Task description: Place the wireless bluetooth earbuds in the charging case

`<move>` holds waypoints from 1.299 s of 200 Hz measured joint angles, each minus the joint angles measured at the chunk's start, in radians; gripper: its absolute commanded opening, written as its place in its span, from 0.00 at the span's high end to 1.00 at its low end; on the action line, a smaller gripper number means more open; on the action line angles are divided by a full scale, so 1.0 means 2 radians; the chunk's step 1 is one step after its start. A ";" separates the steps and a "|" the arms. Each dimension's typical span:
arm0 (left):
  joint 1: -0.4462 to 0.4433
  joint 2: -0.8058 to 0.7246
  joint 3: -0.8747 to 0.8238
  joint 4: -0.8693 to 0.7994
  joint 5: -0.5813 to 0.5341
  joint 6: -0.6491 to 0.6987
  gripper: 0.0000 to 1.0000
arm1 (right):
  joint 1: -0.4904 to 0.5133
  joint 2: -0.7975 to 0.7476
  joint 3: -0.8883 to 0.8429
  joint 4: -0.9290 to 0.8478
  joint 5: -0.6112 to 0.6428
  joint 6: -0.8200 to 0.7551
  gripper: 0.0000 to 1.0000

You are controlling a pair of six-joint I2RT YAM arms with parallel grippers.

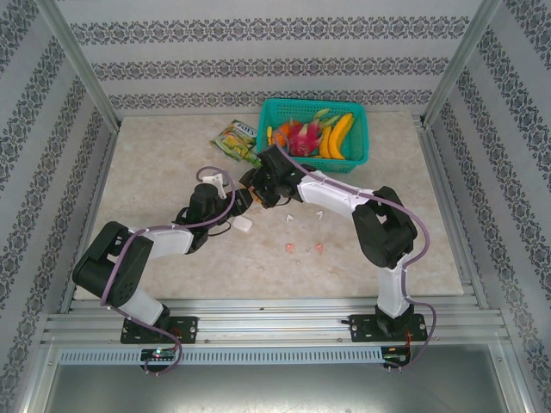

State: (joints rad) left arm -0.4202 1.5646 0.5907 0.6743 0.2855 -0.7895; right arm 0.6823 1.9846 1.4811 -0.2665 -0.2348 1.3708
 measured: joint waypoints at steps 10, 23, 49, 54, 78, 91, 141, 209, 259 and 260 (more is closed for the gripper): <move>0.000 0.000 0.000 0.000 -0.002 0.000 0.69 | 0.000 0.000 0.000 0.002 0.000 0.002 0.40; 0.000 0.000 0.001 0.000 -0.003 0.000 0.72 | 0.000 -0.002 -0.002 0.005 0.000 0.004 0.40; 0.000 0.000 0.001 0.000 -0.003 0.000 0.74 | -0.002 -0.002 -0.005 0.010 -0.002 0.007 0.40; 0.000 0.001 0.001 0.000 -0.003 0.000 0.75 | -0.003 -0.002 -0.006 0.010 -0.002 0.007 0.40; 0.000 0.001 0.003 0.000 -0.003 0.000 0.81 | -0.003 -0.002 -0.006 0.013 -0.004 0.007 0.40; 0.000 0.002 0.004 0.000 -0.003 0.000 0.84 | -0.004 -0.002 -0.006 0.013 -0.004 0.007 0.40; -0.002 0.006 0.006 0.001 -0.003 0.000 1.00 | -0.006 -0.002 -0.008 0.015 -0.005 0.011 0.26; 0.002 -0.030 0.027 -0.060 0.046 0.021 1.00 | -0.066 -0.101 -0.080 0.045 -0.007 -0.054 0.15; 0.053 -0.062 0.096 -0.136 0.165 0.061 1.00 | -0.116 -0.258 -0.257 0.160 -0.039 -0.226 0.15; 0.055 -0.062 0.098 -0.137 0.168 0.062 1.00 | -0.116 -0.260 -0.259 0.161 -0.040 -0.229 0.15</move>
State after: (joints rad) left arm -0.3107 1.4399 0.7864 0.4000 0.6216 -0.6659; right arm 0.4507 1.4651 0.9630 0.0555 -0.3141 0.9123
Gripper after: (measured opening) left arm 0.185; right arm 0.847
